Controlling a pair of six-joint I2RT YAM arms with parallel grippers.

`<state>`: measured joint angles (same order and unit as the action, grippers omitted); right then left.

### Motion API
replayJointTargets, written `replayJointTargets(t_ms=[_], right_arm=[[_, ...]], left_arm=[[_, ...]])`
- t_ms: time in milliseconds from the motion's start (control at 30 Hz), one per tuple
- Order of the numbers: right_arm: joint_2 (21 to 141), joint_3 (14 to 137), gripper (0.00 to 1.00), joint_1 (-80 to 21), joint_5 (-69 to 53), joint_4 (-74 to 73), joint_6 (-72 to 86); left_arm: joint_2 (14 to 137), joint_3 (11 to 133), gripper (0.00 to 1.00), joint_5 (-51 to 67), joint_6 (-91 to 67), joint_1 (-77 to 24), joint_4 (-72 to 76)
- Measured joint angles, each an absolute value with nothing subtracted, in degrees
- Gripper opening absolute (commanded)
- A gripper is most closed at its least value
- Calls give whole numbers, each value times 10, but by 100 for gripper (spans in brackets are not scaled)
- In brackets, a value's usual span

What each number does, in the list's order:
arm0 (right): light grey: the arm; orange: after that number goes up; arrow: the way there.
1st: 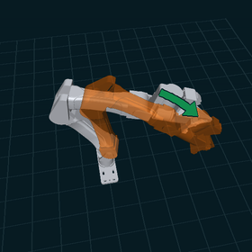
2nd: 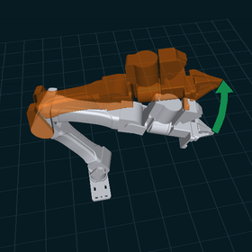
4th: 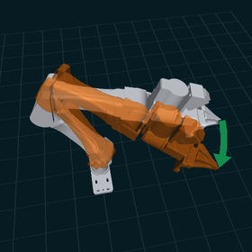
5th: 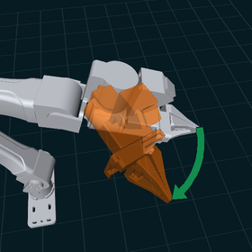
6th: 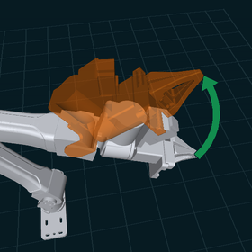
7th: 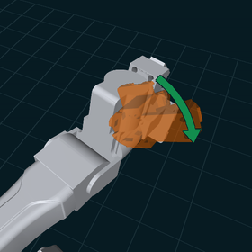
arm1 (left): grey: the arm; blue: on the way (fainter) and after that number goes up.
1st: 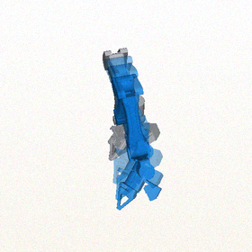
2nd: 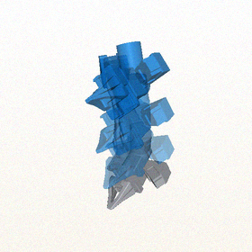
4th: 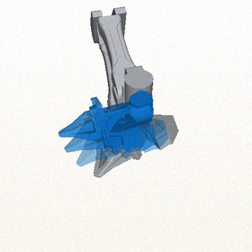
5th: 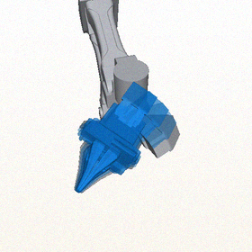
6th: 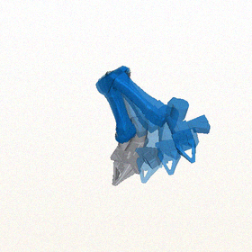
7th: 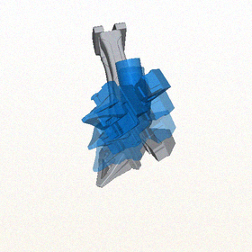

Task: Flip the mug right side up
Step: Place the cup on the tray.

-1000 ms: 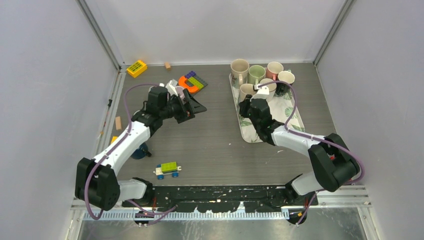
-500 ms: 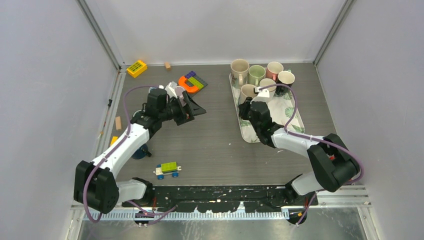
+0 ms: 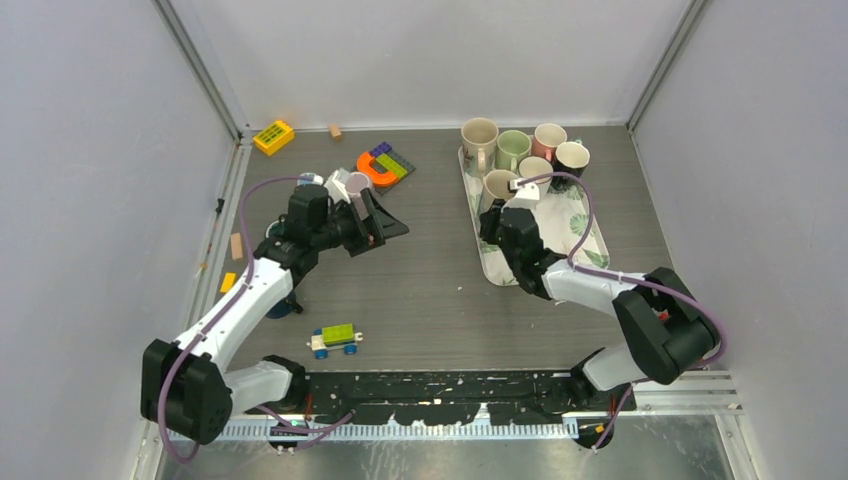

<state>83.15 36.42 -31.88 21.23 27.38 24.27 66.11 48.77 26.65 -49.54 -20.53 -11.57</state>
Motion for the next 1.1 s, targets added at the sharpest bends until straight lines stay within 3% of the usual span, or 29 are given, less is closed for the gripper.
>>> replayJointTargets(t_ms=[467,1100], right_arm=[[871,380,1,-319,256,277,216],[930,446,9,-303,243,253,191]], left_arm=[[618,484,86,271,-481,-206,-143],[601,477,86,271,-473,-205,-153]])
